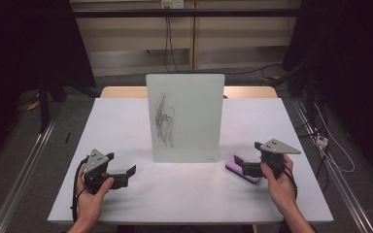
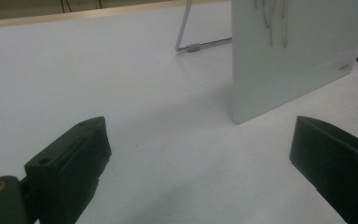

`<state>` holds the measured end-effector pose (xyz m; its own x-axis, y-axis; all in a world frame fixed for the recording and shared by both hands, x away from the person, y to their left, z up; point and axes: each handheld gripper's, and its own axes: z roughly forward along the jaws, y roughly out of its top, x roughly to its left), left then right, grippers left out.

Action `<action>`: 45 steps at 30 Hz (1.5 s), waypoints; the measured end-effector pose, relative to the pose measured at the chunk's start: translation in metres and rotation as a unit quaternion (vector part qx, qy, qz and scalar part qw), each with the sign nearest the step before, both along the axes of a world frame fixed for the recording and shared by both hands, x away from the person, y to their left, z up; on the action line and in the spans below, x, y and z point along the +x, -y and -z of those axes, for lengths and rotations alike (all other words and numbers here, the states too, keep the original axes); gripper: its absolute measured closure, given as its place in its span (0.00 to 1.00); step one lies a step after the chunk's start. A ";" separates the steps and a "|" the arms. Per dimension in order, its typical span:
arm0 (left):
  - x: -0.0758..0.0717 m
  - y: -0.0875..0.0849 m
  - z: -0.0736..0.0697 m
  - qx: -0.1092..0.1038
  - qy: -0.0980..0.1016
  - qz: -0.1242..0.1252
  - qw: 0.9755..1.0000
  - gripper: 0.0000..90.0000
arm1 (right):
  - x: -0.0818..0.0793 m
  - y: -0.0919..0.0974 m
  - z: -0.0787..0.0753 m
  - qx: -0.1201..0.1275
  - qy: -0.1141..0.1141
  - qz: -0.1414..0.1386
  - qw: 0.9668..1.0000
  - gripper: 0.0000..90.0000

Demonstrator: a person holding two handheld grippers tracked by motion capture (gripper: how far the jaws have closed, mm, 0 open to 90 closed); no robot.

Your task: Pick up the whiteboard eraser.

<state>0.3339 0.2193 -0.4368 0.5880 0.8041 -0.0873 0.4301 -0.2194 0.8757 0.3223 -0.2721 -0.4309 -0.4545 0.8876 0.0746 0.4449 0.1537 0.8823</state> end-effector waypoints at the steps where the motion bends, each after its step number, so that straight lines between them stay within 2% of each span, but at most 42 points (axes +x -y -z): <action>1: 0.000 0.000 0.000 0.000 0.000 0.001 1.000 0.05 | 0.004 -0.002 -0.001 -0.011 -0.003 -0.006 1.000 0.09; 5: 0.001 -0.001 -0.001 0.000 0.003 -0.005 1.000 0.05 | 0.008 -0.002 -0.003 -0.015 -0.016 -0.015 1.000 0.09; 8: 0.001 -0.003 -0.001 -0.001 0.006 -0.008 1.000 0.05 | 0.016 0.000 -0.009 -0.010 -0.026 -0.036 0.999 0.07; 12: 0.001 -0.003 -0.001 0.000 0.005 -0.007 1.000 0.05 | 0.027 0.001 -0.012 -0.010 -0.036 -0.042 0.998 0.10; 15: 0.001 -0.003 0.000 -0.001 0.002 -0.006 1.000 0.05 | 0.035 -0.001 -0.015 -0.015 -0.052 -0.065 0.996 0.09; 18: 0.001 -0.002 -0.001 -0.002 0.004 0.000 1.000 0.05 | 0.039 -0.002 -0.016 -0.020 -0.048 -0.065 0.997 0.11; 19: 0.000 -0.001 0.000 -0.007 0.007 -0.002 1.000 0.05 | 0.041 -0.002 -0.016 -0.015 -0.050 -0.067 0.996 0.11; 20: 0.000 -0.001 0.000 -0.008 0.007 -0.001 1.000 0.05 | 0.042 -0.003 -0.012 -0.018 -0.060 -0.082 0.995 0.11; 23: 0.002 0.000 0.002 -0.004 -0.001 0.003 1.000 0.05 | 0.041 -0.004 -0.009 -0.019 -0.070 -0.085 0.994 0.11; 24: 0.001 0.000 0.002 -0.004 -0.002 0.003 1.000 0.05 | 0.039 -0.004 -0.006 -0.028 -0.080 -0.092 0.992 0.10; 25: 0.001 0.000 0.003 0.000 -0.003 0.005 1.000 0.05 | 0.039 -0.004 -0.006 -0.028 -0.080 -0.092 0.992 0.10; 26: 0.001 0.001 0.003 -0.003 -0.005 0.006 1.000 0.05 | 0.036 -0.004 -0.003 -0.037 -0.092 -0.099 0.990 0.11; 27: 0.001 0.000 0.003 -0.004 -0.006 0.006 1.000 0.05 | 0.036 -0.004 -0.003 -0.037 -0.092 -0.099 0.990 0.11; 29: 0.001 -0.001 0.003 -0.009 -0.007 0.005 1.000 0.05 | 0.033 -0.002 -0.003 -0.058 -0.122 -0.112 0.984 0.13; 30: 0.001 -0.002 0.003 -0.013 -0.007 0.004 1.000 0.06 | 0.033 -0.001 -0.003 -0.061 -0.128 -0.116 0.983 0.14; 33: 0.003 -0.003 0.003 -0.009 -0.007 -0.001 1.000 0.06 | 0.031 0.001 -0.004 -0.069 -0.133 -0.123 0.981 0.16; 34: 0.003 -0.002 0.004 -0.011 -0.008 -0.002 1.000 0.06 | 0.030 0.002 -0.005 -0.075 -0.142 -0.136 0.978 0.22; 35: 0.003 -0.002 0.004 -0.009 -0.009 -0.001 1.000 0.06 | 0.030 0.002 -0.005 -0.075 -0.142 -0.136 0.978 0.22; 37: 0.003 -0.001 0.003 -0.007 -0.006 0.003 1.000 0.06 | 0.029 0.003 -0.005 -0.088 -0.157 -0.145 0.973 0.23; 38: 0.003 0.000 0.003 -0.007 -0.006 0.004 1.000 0.06 | 0.029 0.003 -0.005 -0.088 -0.157 -0.145 0.973 0.23; 39: 0.003 0.000 0.003 -0.006 -0.007 0.005 1.000 0.06 | 0.029 0.004 -0.005 -0.099 -0.166 -0.148 0.970 0.24; 40: 0.003 0.000 0.003 -0.005 -0.006 0.006 1.000 0.06 | 0.029 0.004 -0.005 -0.099 -0.166 -0.148 0.970 0.24; 41: 0.003 0.000 0.003 -0.002 -0.006 0.007 1.000 0.06 | 0.028 0.004 -0.007 -0.115 -0.176 -0.152 0.966 0.27; 42: 0.002 0.000 0.003 -0.002 -0.006 0.008 1.000 0.06 | 0.028 0.004 -0.007 -0.115 -0.176 -0.152 0.966 0.27; 44: 0.002 0.000 0.003 -0.003 -0.006 0.009 1.000 0.06 | 0.028 0.004 -0.009 -0.133 -0.182 -0.159 0.961 0.27; 45: 0.002 0.000 0.003 -0.001 -0.005 0.009 1.000 0.06 | 0.028 0.004 -0.009 -0.133 -0.182 -0.159 0.961 0.27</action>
<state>0.3362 0.2197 -0.4400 0.6016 0.7930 -0.0958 0.4354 -0.2250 0.8717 0.3505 -0.2758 -0.4223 -0.6931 0.7174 0.0706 0.6102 0.5318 0.5872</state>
